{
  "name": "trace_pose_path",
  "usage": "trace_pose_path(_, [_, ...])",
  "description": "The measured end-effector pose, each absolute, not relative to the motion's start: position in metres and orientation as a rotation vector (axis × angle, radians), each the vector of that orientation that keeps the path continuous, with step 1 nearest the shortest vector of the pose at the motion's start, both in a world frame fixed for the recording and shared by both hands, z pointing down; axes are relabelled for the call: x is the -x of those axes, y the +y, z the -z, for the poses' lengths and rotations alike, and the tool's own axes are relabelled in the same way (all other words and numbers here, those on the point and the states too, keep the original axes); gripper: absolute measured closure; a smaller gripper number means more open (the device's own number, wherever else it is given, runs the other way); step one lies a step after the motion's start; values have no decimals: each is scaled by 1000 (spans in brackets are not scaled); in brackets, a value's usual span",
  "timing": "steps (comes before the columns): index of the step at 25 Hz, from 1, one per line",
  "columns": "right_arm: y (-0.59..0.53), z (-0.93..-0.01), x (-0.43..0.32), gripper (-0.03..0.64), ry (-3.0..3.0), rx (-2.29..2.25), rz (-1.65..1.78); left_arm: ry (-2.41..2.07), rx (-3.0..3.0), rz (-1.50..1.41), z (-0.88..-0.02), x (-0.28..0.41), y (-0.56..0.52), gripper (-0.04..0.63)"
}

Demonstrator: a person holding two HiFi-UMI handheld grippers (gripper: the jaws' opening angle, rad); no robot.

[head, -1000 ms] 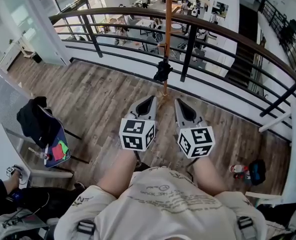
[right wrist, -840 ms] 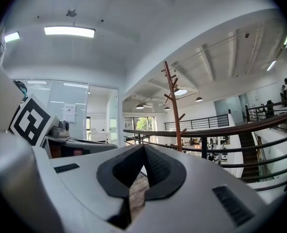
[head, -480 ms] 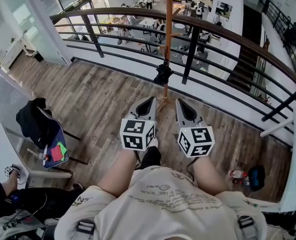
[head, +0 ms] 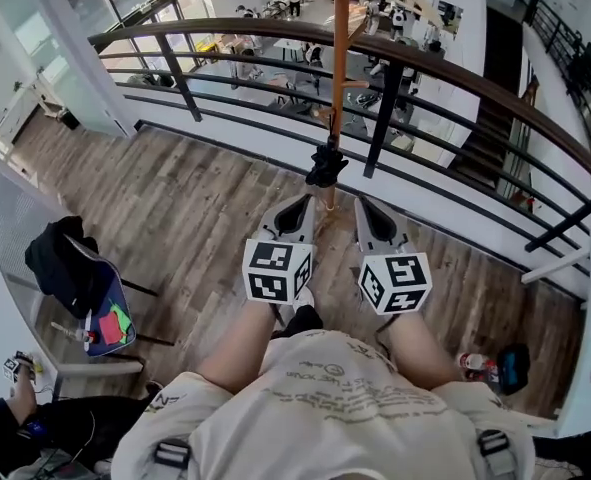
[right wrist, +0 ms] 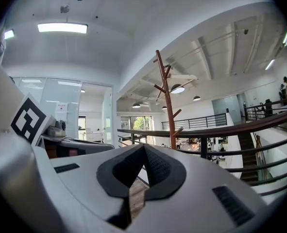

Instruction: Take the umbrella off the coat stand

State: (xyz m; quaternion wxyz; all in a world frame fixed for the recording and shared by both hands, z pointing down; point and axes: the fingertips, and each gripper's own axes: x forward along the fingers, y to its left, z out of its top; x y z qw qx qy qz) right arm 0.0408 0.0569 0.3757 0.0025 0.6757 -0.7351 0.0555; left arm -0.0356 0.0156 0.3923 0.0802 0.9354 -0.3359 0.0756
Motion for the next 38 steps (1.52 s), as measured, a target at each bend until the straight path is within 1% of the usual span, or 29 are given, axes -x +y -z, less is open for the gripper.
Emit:
trace_pose_path(8, [-21, -366, -65, 615, -2262, -2142, -167, -956, -2820, -220, -385, 8, -65, 592])
trace_pose_path(16, [-89, -371, -72, 615, -2237, -2155, -154, -923, -2815, -226, -394, -3, -136, 592])
trace_pose_path(25, [-137, -394, -96, 615, -2176, -2195, -193, -867, -2811, -260, -413, -23, -185, 592])
trace_pose_path(32, [-178, -416, -120, 614, -2188, -2136, -275, -887, -2749, -325, -426, -43, -222, 592])
trace_pose_path(38, [-197, -449, -132, 614, -2207, -2042, -285, -960, -2717, -335, -433, -46, -223, 592])
